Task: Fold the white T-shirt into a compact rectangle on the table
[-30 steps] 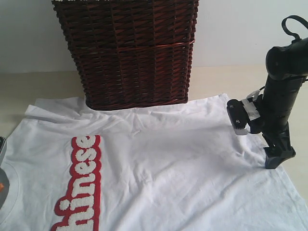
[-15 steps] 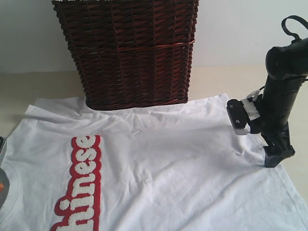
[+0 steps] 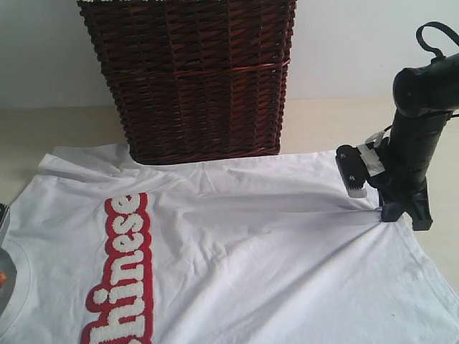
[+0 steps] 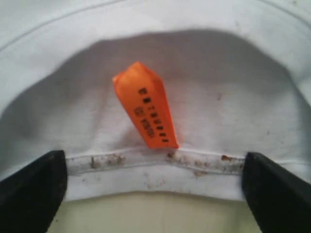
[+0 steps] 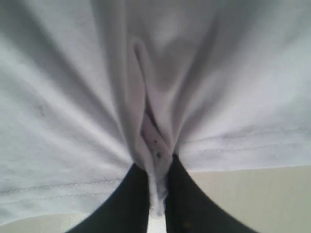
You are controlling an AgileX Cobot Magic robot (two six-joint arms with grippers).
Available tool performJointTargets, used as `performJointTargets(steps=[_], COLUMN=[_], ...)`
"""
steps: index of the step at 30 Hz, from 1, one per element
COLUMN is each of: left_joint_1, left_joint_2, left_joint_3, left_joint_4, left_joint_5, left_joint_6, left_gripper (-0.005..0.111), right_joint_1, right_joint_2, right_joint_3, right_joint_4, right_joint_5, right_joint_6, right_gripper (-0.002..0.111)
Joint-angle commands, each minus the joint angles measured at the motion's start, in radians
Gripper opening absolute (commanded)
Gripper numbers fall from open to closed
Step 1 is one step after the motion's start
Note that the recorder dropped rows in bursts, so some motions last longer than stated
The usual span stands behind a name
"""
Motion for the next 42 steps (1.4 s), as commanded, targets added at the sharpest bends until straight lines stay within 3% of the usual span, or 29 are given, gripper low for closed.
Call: performJointTargets(steps=[1, 42], left_joint_1=[0.005, 0.003], left_joint_2=[0.024, 0.024], left_joint_3=[0.005, 0.005], left_joint_4=[0.055, 0.055], left_joint_5=[-0.096, -0.105], left_joint_6=[0.018, 0.018], left_gripper=[0.093, 0.093], right_joint_1=[-0.002, -0.002], right_joint_2=[0.048, 0.05], right_joint_3=[0.02, 0.02], right_joint_4=[-0.009, 0.041], right_joint_5=[0.011, -0.051], right_joint_6=[-0.004, 0.057], right_gripper=[0.0, 0.0])
